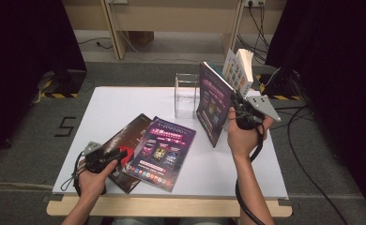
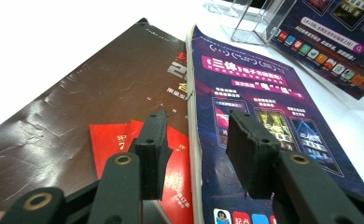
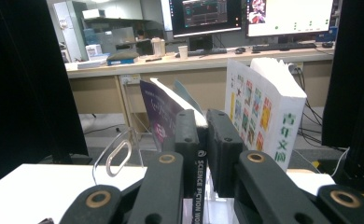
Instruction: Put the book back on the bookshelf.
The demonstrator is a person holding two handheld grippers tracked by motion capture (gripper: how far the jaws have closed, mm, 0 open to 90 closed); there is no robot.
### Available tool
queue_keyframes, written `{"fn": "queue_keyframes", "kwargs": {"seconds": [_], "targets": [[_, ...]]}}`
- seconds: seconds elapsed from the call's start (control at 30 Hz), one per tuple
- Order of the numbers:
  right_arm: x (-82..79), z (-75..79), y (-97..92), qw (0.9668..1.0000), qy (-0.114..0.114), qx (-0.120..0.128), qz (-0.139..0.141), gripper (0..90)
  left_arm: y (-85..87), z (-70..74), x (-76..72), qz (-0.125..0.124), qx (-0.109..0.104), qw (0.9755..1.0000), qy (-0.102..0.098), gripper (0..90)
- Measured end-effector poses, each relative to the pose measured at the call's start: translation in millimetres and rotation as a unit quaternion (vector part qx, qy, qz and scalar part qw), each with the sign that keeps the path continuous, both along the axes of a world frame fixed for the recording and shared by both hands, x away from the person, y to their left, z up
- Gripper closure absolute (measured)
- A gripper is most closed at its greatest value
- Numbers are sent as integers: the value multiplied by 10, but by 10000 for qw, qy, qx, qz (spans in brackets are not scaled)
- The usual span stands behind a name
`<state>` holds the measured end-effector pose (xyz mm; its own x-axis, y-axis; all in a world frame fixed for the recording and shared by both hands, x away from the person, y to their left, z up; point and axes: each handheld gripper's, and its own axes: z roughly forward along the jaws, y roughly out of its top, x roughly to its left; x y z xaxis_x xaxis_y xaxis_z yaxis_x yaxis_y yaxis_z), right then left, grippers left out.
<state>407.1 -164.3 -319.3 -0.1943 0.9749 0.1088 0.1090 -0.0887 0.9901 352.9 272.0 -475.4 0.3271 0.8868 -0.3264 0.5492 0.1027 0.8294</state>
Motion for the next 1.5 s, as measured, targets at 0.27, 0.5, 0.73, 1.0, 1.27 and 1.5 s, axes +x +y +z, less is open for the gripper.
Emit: {"fn": "queue_keyframes", "kwargs": {"seconds": [0.27, 0.5, 0.73, 1.0, 1.27, 1.5], "targets": [[-33, -139, 8, 9992, 298, -94, 236, 782, -15, 0, -2, -15, -9, 10000, 1, 578], [15, -239, 45, 9979, 516, -127, 376, 739, -6, 2, -5, -7, -19, 10000, -1, 578], [92, -231, 61, 9965, 721, -121, 406, 684, -7, 1, -3, -16, -19, 10000, 4, 578], [181, -182, 77, 9962, 825, -205, 187, 661, -7, -1, -3, -23, -20, 10000, 6, 578], [265, -164, 88, 9956, 917, -206, 21, 737, 3, -1, -1, -21, -9, 10000, 11, 578], [339, -142, 112, 9944, 1037, -196, -25, 809, 9, 0, 0, -5, -19, 10000, 9, 579]]}}
